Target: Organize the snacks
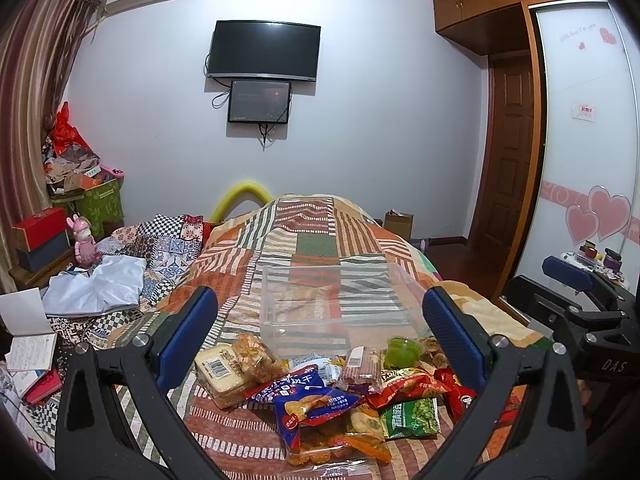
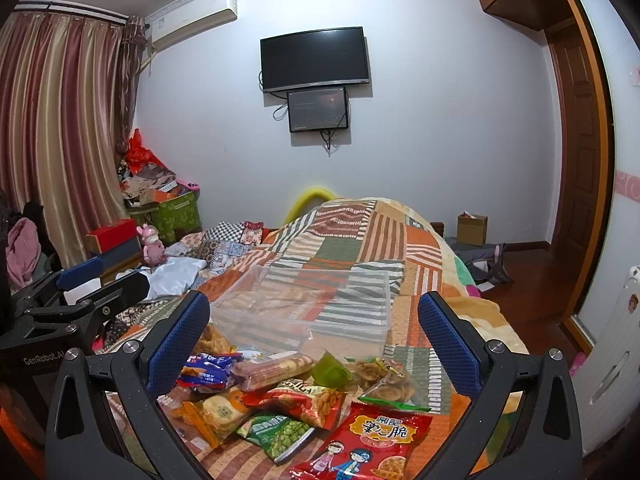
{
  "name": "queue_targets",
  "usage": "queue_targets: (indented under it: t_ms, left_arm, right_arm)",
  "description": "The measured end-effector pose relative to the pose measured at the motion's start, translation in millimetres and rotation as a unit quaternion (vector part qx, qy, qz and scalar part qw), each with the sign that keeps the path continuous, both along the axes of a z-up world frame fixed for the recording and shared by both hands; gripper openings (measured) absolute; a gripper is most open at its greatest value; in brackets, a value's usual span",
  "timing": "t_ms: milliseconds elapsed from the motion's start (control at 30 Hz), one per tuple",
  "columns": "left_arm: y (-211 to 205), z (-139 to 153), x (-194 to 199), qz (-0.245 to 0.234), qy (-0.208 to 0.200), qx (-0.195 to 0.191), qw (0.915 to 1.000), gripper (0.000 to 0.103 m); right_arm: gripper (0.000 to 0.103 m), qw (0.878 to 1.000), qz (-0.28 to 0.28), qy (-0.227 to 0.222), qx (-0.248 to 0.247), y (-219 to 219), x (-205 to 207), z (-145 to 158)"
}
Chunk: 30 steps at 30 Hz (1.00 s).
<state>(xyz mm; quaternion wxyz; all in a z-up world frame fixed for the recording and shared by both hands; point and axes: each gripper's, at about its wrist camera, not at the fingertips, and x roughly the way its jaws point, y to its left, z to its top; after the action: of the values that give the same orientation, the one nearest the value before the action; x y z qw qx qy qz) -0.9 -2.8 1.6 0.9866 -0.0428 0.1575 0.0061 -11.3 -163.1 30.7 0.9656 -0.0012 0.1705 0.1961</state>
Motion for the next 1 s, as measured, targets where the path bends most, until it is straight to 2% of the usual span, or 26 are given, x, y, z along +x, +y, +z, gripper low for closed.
queue_targets:
  t_ms: [1000]
  left_arm:
    - [-0.8, -3.2, -0.1, 0.002, 0.0, 0.002, 1.0, 0.103]
  right_arm:
    - [0.103, 1.0, -0.001, -0.002, 0.003, 0.2, -1.3, 1.1]
